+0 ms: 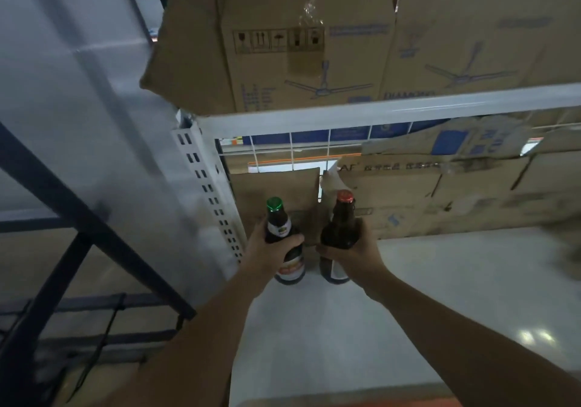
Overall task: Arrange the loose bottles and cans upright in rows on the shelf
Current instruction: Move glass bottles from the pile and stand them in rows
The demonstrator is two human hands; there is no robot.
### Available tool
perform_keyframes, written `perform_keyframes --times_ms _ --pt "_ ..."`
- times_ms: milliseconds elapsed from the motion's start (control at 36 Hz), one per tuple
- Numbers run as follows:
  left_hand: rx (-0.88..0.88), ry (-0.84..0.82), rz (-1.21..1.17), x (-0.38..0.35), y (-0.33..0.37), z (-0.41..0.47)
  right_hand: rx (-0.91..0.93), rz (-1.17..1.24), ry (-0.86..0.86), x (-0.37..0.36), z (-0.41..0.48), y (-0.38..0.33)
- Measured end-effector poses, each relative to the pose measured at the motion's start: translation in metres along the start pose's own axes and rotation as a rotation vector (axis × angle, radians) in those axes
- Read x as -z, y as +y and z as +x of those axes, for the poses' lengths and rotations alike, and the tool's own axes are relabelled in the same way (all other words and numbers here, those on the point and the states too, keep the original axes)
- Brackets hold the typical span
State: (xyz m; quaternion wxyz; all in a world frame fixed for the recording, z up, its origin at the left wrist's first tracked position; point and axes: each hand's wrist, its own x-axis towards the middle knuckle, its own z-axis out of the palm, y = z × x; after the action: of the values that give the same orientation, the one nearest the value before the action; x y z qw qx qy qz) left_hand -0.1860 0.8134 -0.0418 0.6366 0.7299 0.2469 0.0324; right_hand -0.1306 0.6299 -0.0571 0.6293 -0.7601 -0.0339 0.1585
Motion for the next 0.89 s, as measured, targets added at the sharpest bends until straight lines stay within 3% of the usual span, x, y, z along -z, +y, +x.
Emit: perform_keyframes --times_ms 194,389,500,694,778,889 --pt "0.013 -0.067 -0.002 0.013 -0.008 0.016 0.027 0.016 0.03 -0.022 0.009 0.014" --pt "-0.034 -0.191 0.185 0.024 0.005 0.023 0.12 0.032 -0.031 -0.037 0.017 0.015" --pt "-0.086 -0.103 0.208 0.027 -0.013 0.018 0.195 -0.111 -0.145 -0.025 0.019 0.025" --pt "-0.182 -0.155 0.175 0.032 -0.041 -0.008 0.158 -0.526 -0.104 -0.022 0.019 0.031" --pt "-0.19 -0.168 0.209 0.035 -0.039 -0.007 0.18 -0.563 -0.028 -0.029 0.011 0.029" --pt "-0.184 -0.142 0.244 0.034 -0.041 -0.005 0.175 -0.587 -0.135 -0.022 0.011 0.029"
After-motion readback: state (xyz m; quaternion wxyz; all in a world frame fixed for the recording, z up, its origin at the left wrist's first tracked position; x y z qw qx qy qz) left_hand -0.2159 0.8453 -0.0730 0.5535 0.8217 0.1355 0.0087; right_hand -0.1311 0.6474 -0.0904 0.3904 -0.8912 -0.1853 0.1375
